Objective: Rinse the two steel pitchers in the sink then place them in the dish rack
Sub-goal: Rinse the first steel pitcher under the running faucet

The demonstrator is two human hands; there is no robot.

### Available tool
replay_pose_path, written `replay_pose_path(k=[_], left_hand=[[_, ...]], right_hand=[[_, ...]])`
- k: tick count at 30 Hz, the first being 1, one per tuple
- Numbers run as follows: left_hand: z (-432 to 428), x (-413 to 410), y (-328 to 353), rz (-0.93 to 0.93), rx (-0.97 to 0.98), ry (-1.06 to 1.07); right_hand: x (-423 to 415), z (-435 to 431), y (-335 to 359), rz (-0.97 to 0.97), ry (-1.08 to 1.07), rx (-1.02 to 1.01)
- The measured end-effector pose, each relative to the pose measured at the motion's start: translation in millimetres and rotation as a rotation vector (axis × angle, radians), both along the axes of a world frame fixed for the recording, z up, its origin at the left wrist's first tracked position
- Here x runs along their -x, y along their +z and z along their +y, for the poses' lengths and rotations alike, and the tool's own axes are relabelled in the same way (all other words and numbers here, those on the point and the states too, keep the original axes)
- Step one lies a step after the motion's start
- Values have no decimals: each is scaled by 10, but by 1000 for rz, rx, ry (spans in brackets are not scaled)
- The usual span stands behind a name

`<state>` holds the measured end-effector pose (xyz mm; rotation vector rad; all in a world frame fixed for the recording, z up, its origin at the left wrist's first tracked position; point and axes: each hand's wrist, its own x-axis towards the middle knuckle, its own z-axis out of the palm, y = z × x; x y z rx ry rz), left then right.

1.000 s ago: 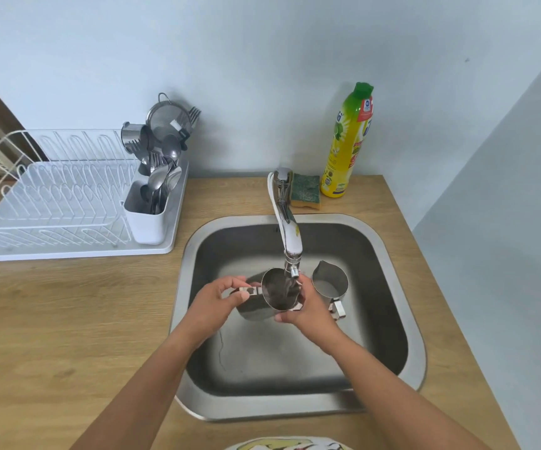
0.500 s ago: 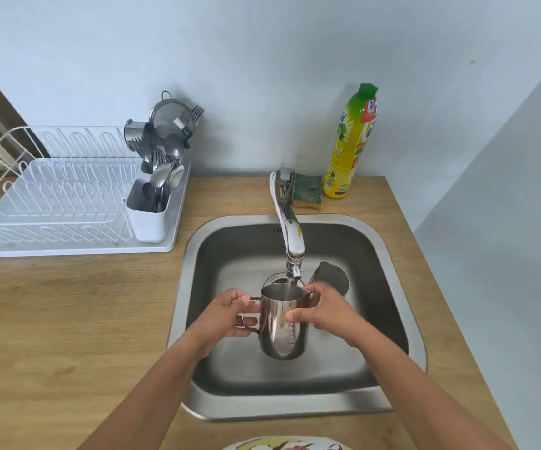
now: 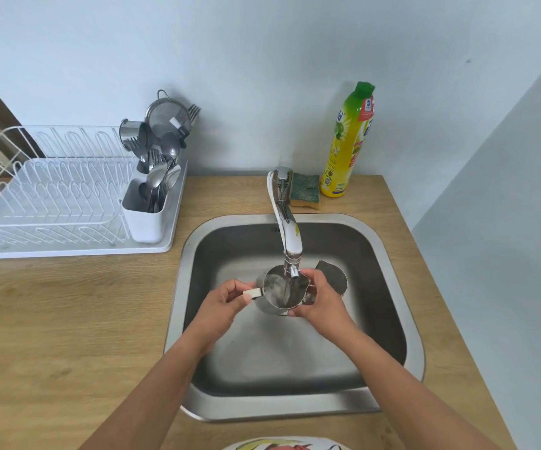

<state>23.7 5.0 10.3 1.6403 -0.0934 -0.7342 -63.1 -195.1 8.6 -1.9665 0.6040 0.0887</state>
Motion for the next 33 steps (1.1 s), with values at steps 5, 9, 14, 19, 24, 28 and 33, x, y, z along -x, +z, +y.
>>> replay_pose_path(k=[5,9,14,19,24,28,33], left_hand=[[68,-15,-61,31,-74,13],[14,16,-111,80,-46,19],[13,-16,-118,64,-52,29],[-31,13,-139,94,-57,8],[-40,-22,-118,84,-66,33],[-67,-4,-105,116,-71,4],[-74,-6,-102,127,-75,15]], right_hand=[[-72,-53,-49,72,91,-53],[-91,-41,-39,47,63,-17],[-64,21,-45,43,68,-7],[-50,-60,22,35,76,2],[-60,-32,8,25,71,6],[-57,-72,32,19,50,-1],[-47,-55,-9,8,57,-12]])
